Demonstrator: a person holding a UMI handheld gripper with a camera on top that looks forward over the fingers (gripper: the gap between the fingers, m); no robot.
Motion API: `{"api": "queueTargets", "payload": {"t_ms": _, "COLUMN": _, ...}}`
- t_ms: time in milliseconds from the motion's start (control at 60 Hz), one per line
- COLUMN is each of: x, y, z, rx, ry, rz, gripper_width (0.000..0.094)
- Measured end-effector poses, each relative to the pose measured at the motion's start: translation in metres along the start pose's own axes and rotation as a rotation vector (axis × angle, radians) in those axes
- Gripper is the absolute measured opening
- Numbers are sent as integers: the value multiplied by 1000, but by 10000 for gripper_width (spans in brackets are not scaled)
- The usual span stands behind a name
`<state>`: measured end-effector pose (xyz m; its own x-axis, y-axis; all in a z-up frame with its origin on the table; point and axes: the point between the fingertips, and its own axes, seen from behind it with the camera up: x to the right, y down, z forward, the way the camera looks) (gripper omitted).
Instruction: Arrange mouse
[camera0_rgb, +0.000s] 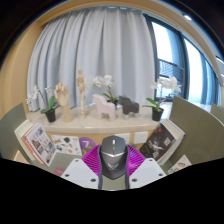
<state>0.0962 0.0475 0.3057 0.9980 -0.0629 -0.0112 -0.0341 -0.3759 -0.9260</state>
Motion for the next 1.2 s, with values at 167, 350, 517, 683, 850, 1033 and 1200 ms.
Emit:
{"api": "queueTargets", "payload": {"t_ms": 167, "x": -132, "y": 21, "z": 28, "rx": -33, "ry": -104, "rz": -8, "gripper_width": 298}}
{"api": "queueTargets", "payload": {"t_ms": 350, "x": -212, "y": 160, "z": 81, "rx": -287, "ry": -155, "rz": -27, "gripper_width": 299}}
{"api": "queueTargets", "payload": {"t_ms": 517, "x": -230, "y": 261, "z": 109, "rx": -433, "ry": -131, "rz": -75, "gripper_width": 300}}
{"api": "queueTargets", "payload": {"t_ms": 683, "x": -228, "y": 299, "z": 113, "rx": -463, "ry": -105, "rz": -87, "gripper_width": 301}}
{"api": "queueTargets", "payload": {"t_ms": 850, "x": -228, "y": 299, "z": 113, "rx": -455, "ry": -108, "rz": -79, "gripper_width": 410}}
{"api": "queueTargets", "payload": {"t_ms": 1033, "x": -218, "y": 295, "z": 103, "rx": -535, "ry": -55, "rz": -16, "gripper_width": 654}}
{"api": "queueTargets", "payload": {"t_ms": 1200, "x": -227, "y": 224, "z": 74, "rx": -451, "ry": -55, "rz": 7, "gripper_width": 859}}
